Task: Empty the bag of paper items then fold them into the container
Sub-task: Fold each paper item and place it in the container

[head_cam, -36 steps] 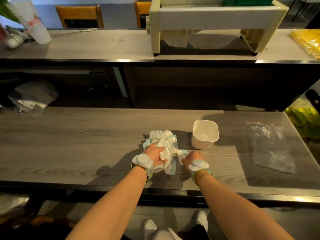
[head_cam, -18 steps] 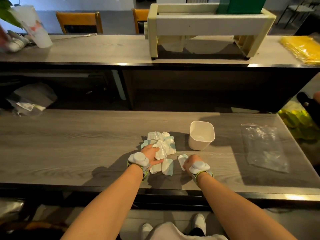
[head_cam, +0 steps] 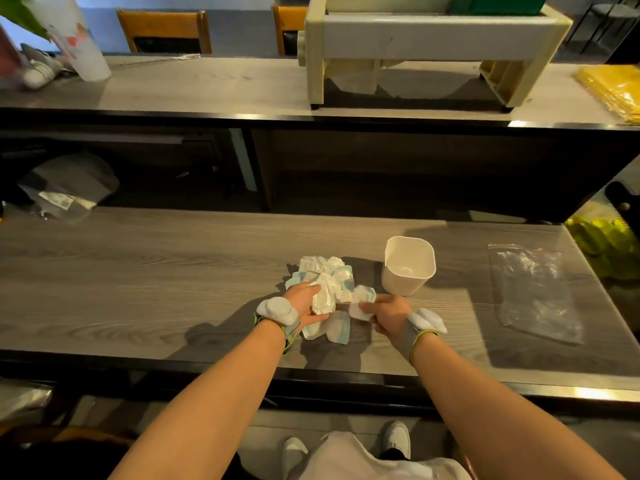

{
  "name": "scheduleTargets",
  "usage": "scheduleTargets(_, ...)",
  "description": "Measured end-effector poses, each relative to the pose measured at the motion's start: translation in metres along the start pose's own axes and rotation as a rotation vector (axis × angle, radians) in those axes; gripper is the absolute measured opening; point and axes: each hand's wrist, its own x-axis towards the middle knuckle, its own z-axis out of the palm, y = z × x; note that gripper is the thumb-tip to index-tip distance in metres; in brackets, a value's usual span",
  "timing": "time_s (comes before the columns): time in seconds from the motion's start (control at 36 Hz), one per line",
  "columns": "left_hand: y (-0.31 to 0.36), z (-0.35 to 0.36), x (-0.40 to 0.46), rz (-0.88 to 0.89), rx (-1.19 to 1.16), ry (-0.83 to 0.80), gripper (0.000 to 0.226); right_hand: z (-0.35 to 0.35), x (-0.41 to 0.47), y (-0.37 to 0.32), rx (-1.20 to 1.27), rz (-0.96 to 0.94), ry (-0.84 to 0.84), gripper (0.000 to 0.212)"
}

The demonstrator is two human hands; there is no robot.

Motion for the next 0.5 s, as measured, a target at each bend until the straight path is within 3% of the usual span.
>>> scheduleTargets(0.03,-0.002,0.001,0.003,-0.008,-0.020,-0.017,0.040,0.004,-0.004,-0.005,0.056,-0.014,-0.030,0.011)
scheduleTargets(0.11,0.000,0.009,-0.001,-0.043,-0.091,-0.076,0.037,0.016,-0.009,-0.025,0.114,-0.113,-0.079,0.013)
scheduleTargets(0.22,-0.006,0.009,0.006,0.032,0.059,-0.057,0.023,0.026,-0.007,-0.035,-0.057,-0.224,-0.166,0.014)
scheduleTargets(0.36,-0.010,-0.005,0.020,0.124,0.190,0.040,0.009,0.028,0.004,-0.028,0.064,-0.121,-0.041,0.026)
scheduleTargets(0.42,0.000,-0.006,0.011,0.051,0.103,0.058,0.009,0.030,0.011,-0.018,-0.114,-0.068,-0.032,0.042)
scheduleTargets(0.5,0.005,-0.009,0.008,-0.014,0.039,0.074,0.026,0.029,0.010,-0.008,-0.643,-0.069,-0.065,0.070)
